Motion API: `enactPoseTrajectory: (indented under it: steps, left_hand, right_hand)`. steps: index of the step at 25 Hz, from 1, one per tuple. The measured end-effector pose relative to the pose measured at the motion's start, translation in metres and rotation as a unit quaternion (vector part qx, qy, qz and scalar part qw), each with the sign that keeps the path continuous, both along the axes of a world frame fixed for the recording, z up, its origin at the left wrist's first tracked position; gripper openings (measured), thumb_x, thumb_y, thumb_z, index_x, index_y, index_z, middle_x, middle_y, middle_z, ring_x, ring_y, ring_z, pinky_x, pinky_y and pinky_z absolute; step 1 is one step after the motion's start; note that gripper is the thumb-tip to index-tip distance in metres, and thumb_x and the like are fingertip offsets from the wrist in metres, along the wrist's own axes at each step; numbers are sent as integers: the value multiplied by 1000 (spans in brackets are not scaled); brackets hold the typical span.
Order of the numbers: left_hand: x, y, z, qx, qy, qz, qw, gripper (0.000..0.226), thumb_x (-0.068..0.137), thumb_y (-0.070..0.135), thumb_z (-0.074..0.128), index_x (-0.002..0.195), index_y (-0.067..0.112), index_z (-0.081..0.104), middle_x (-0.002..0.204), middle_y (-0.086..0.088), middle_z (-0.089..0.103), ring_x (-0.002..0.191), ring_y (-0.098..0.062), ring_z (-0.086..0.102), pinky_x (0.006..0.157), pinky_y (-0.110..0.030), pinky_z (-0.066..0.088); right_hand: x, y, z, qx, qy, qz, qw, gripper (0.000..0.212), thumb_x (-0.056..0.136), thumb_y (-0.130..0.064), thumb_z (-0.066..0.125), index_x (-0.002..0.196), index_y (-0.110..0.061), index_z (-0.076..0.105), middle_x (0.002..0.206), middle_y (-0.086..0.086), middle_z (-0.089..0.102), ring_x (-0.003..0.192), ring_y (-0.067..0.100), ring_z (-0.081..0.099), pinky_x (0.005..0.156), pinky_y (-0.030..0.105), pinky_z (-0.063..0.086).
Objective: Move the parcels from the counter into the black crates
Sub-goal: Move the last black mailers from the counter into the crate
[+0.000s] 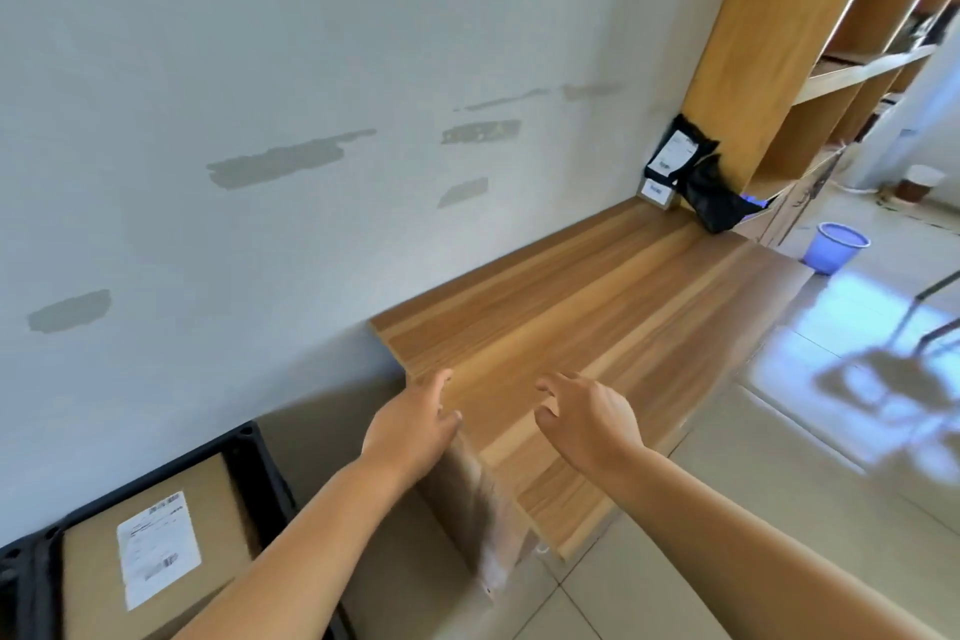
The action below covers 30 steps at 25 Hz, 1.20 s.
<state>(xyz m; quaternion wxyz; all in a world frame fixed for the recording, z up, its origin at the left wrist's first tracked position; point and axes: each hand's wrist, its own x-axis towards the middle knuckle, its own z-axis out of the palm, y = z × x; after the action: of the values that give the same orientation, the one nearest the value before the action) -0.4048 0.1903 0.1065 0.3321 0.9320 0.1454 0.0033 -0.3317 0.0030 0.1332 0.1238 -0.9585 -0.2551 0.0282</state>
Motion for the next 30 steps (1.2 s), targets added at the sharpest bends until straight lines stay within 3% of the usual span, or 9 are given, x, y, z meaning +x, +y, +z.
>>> enactPoseTrajectory:
  steps: [4, 7, 10, 12, 15, 21, 26, 30]
  left_hand:
    - [78, -102, 16, -31, -12, -8, 999, 53, 92, 32, 46, 144, 30, 34, 137, 8, 51, 110, -6, 56, 88, -29, 47]
    - [127, -164, 21, -52, -25, -18, 998, 50, 93, 35, 47, 142, 31, 36, 116, 11, 60, 95, -9, 63, 82, -36, 54]
    - [176, -219, 25, -48, -25, -30, 998, 47, 95, 34, 47, 141, 31, 39, 119, 8, 62, 89, -7, 62, 76, -28, 52]
    - [208, -245, 25, -44, -18, -46, 998, 47, 96, 33, 47, 141, 30, 39, 120, 7, 62, 75, -4, 59, 64, -22, 47]
    - [251, -266, 25, -46, -18, -54, 997, 46, 96, 31, 48, 141, 29, 40, 117, 8, 62, 61, -2, 55, 55, -21, 45]
    - [365, -296, 9, -72, -20, -48, 996, 43, 95, 31, 51, 137, 31, 45, 107, 13, 59, 82, -9, 65, 73, -31, 56]
    - [479, -307, 0, -103, -14, -19, 994, 43, 94, 30, 50, 137, 31, 46, 109, 13, 60, 67, -3, 57, 62, -23, 48]
    - [566, -302, 7, -106, -22, 10, 994, 42, 93, 29, 50, 135, 32, 48, 96, 13, 64, 65, -4, 57, 59, -22, 46]
  right_hand:
    - [76, -108, 21, 16, -12, -28, 999, 38, 95, -29, 43, 132, -26, 53, 124, -9, 58, 106, 15, 58, 79, 26, 44]
    - [121, -175, 32, 13, -16, -49, 999, 32, 94, -27, 43, 121, -24, 61, 112, -9, 61, 96, 13, 59, 76, 25, 47]
    - [166, -233, 40, -2, -17, -76, 997, 24, 92, -23, 44, 103, -20, 65, 103, -7, 64, 88, 13, 59, 72, 25, 48]
    - [195, -260, 41, 1, -20, -89, 996, 24, 92, -23, 44, 104, -21, 66, 104, -7, 64, 89, 13, 60, 73, 25, 48]
    - [233, -284, 36, 11, -28, -99, 995, 27, 94, -26, 46, 112, -25, 65, 110, -10, 63, 95, 12, 60, 76, 24, 48]
    - [332, -316, 19, -9, -22, -105, 994, 27, 94, -29, 45, 112, -27, 65, 114, -13, 62, 98, 10, 60, 74, 22, 43]
    - [456, -331, 25, -28, -20, -98, 995, 26, 93, -29, 46, 113, -28, 64, 114, -15, 61, 98, 9, 58, 75, 22, 43]
    - [552, -329, 31, -28, -24, -91, 995, 27, 93, -29, 46, 114, -29, 63, 115, -14, 61, 102, 9, 58, 78, 23, 43]
